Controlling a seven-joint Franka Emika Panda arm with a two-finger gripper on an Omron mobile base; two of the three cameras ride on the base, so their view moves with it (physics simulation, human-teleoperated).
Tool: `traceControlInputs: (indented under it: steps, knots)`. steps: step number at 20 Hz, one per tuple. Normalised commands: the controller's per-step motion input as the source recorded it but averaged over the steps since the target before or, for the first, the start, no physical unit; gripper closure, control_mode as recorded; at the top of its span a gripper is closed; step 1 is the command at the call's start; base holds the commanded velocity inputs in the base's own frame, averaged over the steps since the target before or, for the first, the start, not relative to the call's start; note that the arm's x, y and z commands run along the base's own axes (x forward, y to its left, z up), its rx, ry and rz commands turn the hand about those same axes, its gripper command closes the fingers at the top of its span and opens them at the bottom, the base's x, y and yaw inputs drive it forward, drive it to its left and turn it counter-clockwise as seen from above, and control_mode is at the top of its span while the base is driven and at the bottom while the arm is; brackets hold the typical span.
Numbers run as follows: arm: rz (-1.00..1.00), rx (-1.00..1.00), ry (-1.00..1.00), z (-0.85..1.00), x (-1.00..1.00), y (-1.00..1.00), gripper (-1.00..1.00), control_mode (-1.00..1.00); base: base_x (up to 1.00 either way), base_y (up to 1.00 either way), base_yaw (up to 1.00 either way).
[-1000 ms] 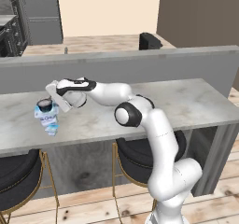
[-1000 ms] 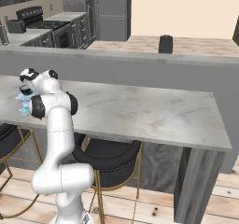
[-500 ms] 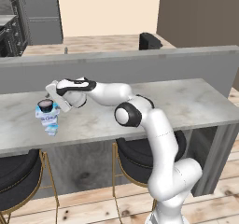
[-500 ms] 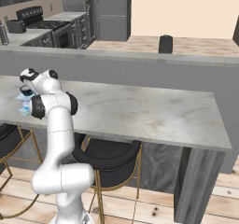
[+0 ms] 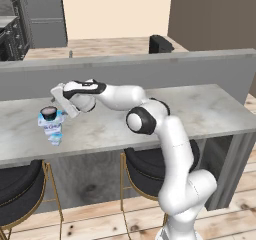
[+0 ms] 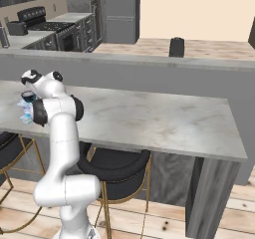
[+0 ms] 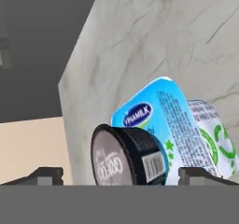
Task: Stack the yogurt containers by placing the smaller containers on top of the larger containers.
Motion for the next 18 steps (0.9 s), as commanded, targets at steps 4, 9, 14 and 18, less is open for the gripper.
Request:
traceControlInputs:
  steps: [4, 9, 14, 18]
  knots:
    - [-0.04, 0.0, -0.08, 0.54, -0.68, -0.38, -1.0, -1.0, 0.0, 0.0, 0.0]
    - [-0.09, 0.0, -0.16, 0.36, -0.96, -0.44, -1.0, -1.0, 0.0, 0.0, 0.0]
    - [-0.13, 0.01, -0.21, 0.05, -1.0, -0.56, -1.0, -1.0, 0.0, 0.0, 0.0]
    - [-0.14, 0.02, -0.2, 0.0, -1.0, -0.58, -1.0, -1.0, 0.0, 0.0, 0.0]
